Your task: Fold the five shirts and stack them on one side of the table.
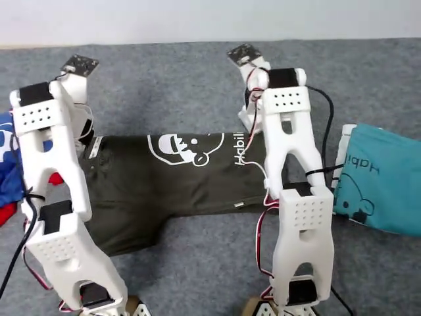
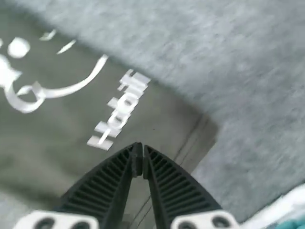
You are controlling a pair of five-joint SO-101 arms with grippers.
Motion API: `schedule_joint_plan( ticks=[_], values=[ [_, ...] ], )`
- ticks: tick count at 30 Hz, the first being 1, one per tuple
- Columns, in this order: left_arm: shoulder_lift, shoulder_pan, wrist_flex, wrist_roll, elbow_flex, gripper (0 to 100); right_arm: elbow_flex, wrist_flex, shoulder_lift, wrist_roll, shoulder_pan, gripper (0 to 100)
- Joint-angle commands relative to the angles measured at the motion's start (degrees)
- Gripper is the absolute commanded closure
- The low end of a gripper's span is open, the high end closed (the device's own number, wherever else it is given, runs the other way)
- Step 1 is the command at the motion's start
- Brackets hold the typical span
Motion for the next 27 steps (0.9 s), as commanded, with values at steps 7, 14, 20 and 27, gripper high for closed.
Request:
schedule_joint_plan(
  ticks=[7, 14, 20, 27],
  values=[
    [-14.9, -0.6, 1.4, 0.0, 3.7, 100, 10.6, 5.3, -9.7, -5.1, -2.1, 99.0],
    [-17.6, -0.7, -1.0, -0.1, 10.3, 100, 31.1, 5.1, -20.5, -5.6, -2.7, 99.0],
    [-17.8, -0.5, -3.8, -0.1, 12.6, 100, 40.3, 5.1, -22.5, -6.5, -2.2, 99.0],
    [-17.5, -0.6, -3.8, -0.1, 13.8, 100, 46.9, 0.0, -19.5, -6.0, -0.8, 99.0]
  ],
)
